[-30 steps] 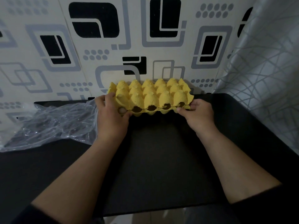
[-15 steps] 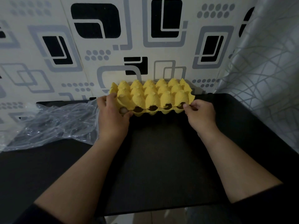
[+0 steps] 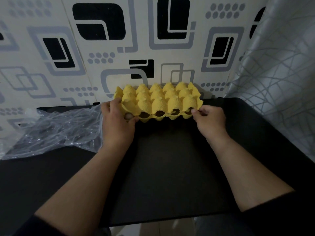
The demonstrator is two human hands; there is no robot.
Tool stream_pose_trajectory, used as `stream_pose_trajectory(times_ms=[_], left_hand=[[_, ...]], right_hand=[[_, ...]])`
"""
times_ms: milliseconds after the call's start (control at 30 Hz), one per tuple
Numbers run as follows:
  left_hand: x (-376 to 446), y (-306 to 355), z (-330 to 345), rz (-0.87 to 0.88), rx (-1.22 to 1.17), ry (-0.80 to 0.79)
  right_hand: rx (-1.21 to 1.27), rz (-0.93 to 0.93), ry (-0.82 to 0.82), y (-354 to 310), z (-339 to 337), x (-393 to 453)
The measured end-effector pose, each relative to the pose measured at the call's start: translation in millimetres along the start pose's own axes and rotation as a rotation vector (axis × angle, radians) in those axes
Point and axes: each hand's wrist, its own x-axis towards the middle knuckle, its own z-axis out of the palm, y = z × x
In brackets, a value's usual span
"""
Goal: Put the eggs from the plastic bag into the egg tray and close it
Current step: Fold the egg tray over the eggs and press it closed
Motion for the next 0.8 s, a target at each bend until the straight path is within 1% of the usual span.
stream_pose_trajectory(times_ms=[233, 467, 800], left_hand=[[-0.2, 6.0, -2.6, -0.07, -0.02, 0.021], [0.8, 4.2, -1.9, -0.065, -0.011, 0.043], [-0.7, 6.8, -4.8, -0.078, -0.01, 0.023]], right_hand=[[0.013, 0.011, -0.007, -0.3, 0.4, -0.1], [0.002, 0.014, -0.016, -0.4, -0.4, -0.8], [0.007, 0.015, 0.005, 1.6, 2.2, 0.8]])
